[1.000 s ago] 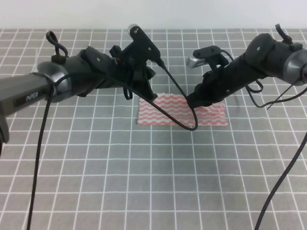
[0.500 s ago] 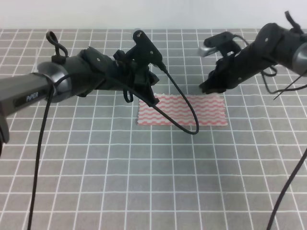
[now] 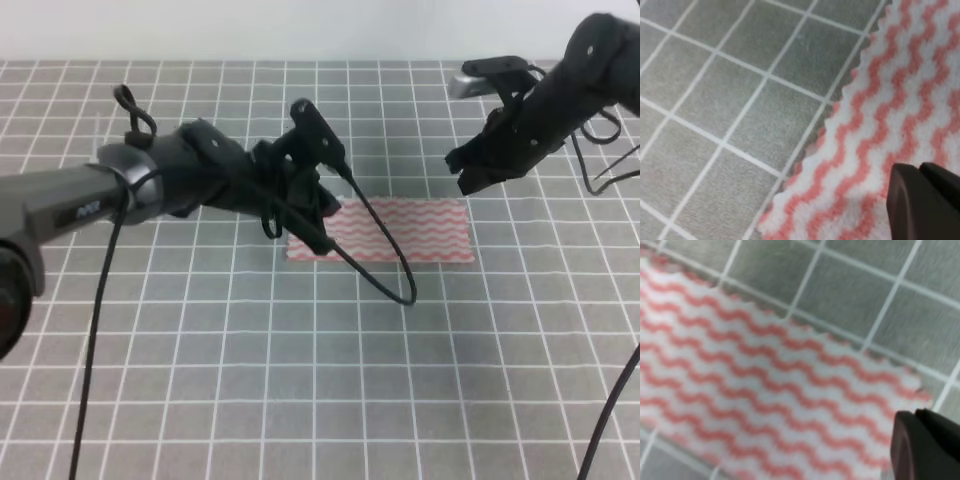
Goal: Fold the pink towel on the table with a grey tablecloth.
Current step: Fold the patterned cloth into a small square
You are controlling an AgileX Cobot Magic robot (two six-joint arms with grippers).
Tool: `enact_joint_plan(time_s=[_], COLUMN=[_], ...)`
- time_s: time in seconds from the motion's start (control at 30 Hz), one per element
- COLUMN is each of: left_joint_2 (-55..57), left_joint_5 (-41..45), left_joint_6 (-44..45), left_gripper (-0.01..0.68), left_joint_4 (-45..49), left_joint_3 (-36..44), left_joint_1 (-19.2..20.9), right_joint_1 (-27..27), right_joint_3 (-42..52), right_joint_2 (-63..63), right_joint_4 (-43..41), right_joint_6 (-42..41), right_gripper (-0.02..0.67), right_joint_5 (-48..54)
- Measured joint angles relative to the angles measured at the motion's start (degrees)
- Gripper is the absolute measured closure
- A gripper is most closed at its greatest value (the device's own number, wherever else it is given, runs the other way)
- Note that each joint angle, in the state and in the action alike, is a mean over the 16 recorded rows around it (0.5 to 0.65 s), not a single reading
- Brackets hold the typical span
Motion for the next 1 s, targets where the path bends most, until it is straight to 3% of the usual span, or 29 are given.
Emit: enact_joint_plan(time_s=[0.37, 0.7, 1.0], left_joint_2=[2.7, 3.9, 4.4], left_joint_5=[2.4, 2.5, 2.2], left_joint_6=[0.0, -0.6, -1.9], left_gripper=[0.667, 0.667, 0.667], left_joint_4=[0.1, 0.1, 0.2], left_joint_3=[0.0, 0.0, 0.0], left_joint_1=[0.0, 0.0, 0.2], right_joint_1=[-0.2, -0.2, -0.2], right_joint_3=[-2.4, -1.9, -1.9], right_joint_2=[0.1, 0.4, 1.5], right_joint_4=[-2.6, -3.7, -1.9], right_joint_6=[4.7, 8.2, 11.8], right_gripper=[0.570, 0.491, 0.377], right_joint_5=[11.4, 12.4, 12.4])
